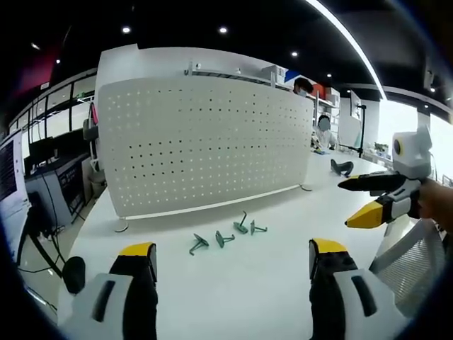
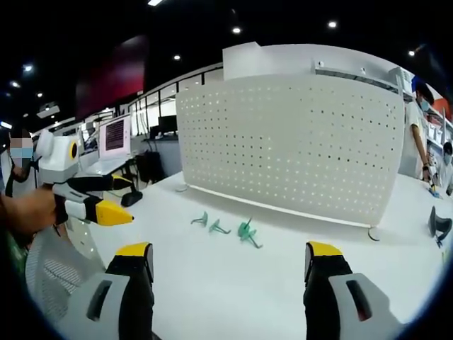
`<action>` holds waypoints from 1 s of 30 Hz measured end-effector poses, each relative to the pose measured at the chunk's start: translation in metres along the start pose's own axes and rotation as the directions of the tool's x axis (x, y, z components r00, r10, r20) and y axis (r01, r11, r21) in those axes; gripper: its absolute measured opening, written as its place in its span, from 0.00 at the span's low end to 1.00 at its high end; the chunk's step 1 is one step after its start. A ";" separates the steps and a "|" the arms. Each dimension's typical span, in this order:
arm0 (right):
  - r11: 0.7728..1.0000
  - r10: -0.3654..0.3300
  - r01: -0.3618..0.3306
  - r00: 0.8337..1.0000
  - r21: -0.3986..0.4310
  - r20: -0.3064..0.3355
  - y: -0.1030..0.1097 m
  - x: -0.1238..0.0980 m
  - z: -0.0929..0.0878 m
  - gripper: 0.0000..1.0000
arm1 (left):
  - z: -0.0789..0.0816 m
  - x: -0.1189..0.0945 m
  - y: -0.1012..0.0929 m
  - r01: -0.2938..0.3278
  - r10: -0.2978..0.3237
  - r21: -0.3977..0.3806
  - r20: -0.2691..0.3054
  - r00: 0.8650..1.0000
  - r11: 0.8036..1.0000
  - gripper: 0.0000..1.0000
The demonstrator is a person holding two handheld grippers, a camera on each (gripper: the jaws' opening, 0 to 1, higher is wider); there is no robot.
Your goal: Insert the hook assembly into the mounting plate slot until the hook locks in place.
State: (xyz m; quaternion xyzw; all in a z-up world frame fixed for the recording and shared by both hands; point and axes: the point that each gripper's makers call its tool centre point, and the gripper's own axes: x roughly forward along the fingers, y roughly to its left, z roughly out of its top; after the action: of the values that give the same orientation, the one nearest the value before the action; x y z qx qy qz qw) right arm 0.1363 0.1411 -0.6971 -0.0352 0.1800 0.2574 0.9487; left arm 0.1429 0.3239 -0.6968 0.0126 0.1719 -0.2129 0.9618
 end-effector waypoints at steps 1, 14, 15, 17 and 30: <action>1.000 -0.001 0.001 1.000 -0.002 -0.001 -0.001 0.000 0.000 0.90 | 0.000 0.000 0.000 -0.001 0.001 0.002 0.002 1.000 1.000 0.91; 1.000 -0.003 0.003 1.000 -0.004 -0.020 -0.005 0.003 -0.003 0.89 | -0.001 0.003 -0.001 0.007 -0.007 0.003 -0.008 1.000 1.000 0.90; 1.000 -0.001 0.001 1.000 -0.004 -0.025 -0.006 0.003 -0.004 0.88 | -0.001 0.003 -0.001 0.008 -0.008 0.003 -0.008 1.000 1.000 0.90; 1.000 0.003 -0.003 0.999 -0.004 -0.032 -0.008 0.003 -0.003 0.87 | -0.003 0.004 -0.001 0.010 -0.010 0.001 -0.011 1.000 1.000 0.90; 0.999 0.033 -0.036 0.996 -0.038 -0.082 -0.023 0.010 0.009 0.81 | -0.004 0.004 -0.003 0.020 -0.020 -0.003 -0.012 1.000 1.000 0.89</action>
State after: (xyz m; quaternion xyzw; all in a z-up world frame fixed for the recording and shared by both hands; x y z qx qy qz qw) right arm 0.1590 0.1270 -0.6928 -0.0612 0.2138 0.2754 0.9352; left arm 0.1443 0.3200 -0.7016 0.0106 0.1781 -0.2222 0.9585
